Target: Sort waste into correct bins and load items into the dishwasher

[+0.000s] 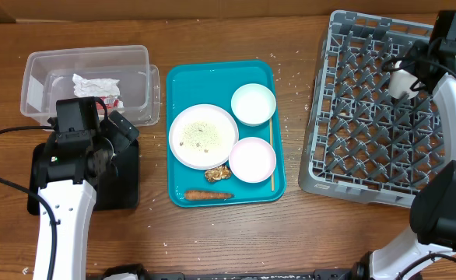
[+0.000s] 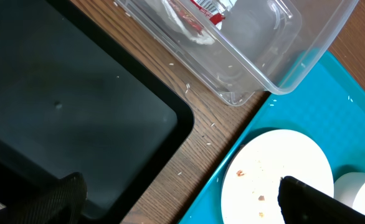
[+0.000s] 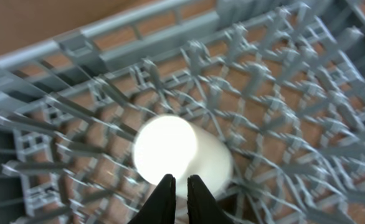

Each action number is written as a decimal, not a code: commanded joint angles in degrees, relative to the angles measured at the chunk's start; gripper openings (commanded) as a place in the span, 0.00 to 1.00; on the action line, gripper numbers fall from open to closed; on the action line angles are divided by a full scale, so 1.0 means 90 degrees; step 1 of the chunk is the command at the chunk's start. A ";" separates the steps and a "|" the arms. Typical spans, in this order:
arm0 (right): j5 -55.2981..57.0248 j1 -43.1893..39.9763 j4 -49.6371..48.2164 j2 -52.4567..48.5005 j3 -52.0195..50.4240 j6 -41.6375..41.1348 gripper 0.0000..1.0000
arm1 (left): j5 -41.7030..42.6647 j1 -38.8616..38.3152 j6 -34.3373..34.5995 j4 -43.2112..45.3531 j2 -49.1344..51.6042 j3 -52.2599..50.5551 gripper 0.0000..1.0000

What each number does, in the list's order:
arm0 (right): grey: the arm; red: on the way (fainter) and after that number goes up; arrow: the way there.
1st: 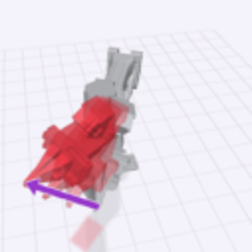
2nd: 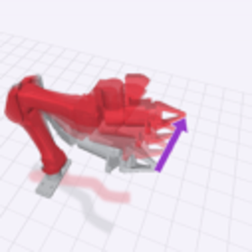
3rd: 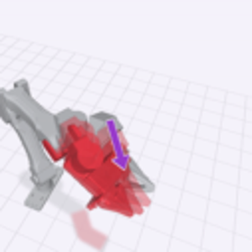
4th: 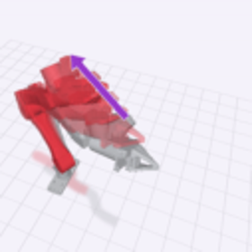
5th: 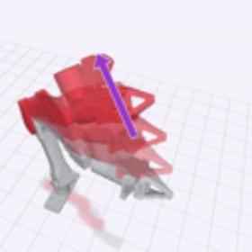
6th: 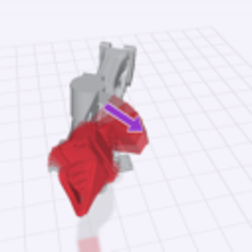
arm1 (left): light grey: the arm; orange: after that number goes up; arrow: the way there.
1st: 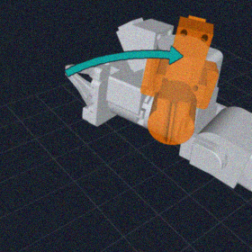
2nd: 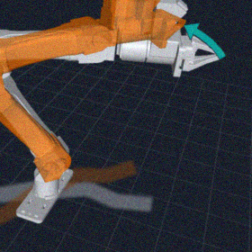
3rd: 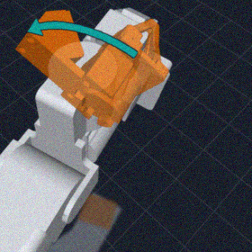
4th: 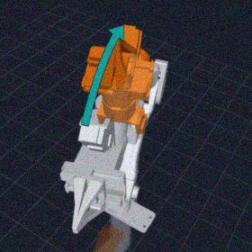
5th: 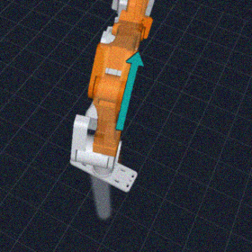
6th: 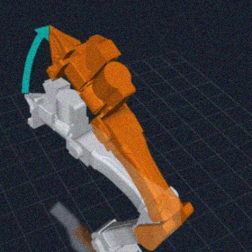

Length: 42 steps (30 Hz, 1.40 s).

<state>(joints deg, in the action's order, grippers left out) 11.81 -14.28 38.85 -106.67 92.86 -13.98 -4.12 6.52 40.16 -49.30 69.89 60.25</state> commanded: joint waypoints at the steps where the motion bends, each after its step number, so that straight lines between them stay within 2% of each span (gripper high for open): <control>1: -0.0299 -0.0036 -0.0342 -0.0015 -0.0024 -0.0090 0.11 | 0.0012 0.0024 0.0036 0.0005 -0.0027 0.0066 1.00; 9: -0.0347 -0.0041 -0.1018 -0.0495 -0.0024 -0.0056 0.13 | 0.0012 0.0024 0.0039 0.0005 -0.0027 0.0066 1.00; 18: -0.0321 -0.0097 -0.0556 -0.0899 -0.0024 0.0124 0.13 | 0.0012 0.0024 0.0036 0.0005 -0.0027 0.0066 1.00; 25: -0.0321 -0.0185 -0.0085 -0.0585 -0.0015 0.0000 0.13 | 0.0012 0.0024 0.0039 0.0005 -0.0027 0.0066 1.00; 31: -0.0379 -0.0160 0.0318 0.0291 -0.0010 -0.0143 0.13 | 0.0012 0.0024 0.0039 0.0005 -0.0027 0.0066 1.00; 33: -0.0750 -0.0078 0.0386 0.0583 -0.0010 -0.0134 0.14 | 0.0012 0.0024 0.0039 0.0005 -0.0027 0.0066 1.00; 35: -0.1564 0.0053 0.0376 0.0792 -0.0012 0.0056 0.19 | 0.0012 0.0024 0.0036 0.0005 -0.0027 0.0066 1.00; 37: -0.2467 0.0238 0.0301 0.0886 -0.0010 0.0364 0.38 | 0.0012 0.0024 0.0036 0.0005 -0.0027 0.0066 1.00; 39: -0.3021 0.0469 0.0240 0.0879 -0.0015 0.0493 0.52 | 0.0012 0.0024 0.0039 0.0005 -0.0027 0.0066 1.00; 42: -0.3060 0.0899 0.0223 0.0731 -0.0027 0.0549 0.61 | 0.0012 0.0024 0.0039 0.0005 -0.0027 0.0066 1.00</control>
<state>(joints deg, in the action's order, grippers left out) -8.71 -9.85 40.82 -98.74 92.66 -10.98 -4.10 6.52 40.16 -49.30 69.89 60.25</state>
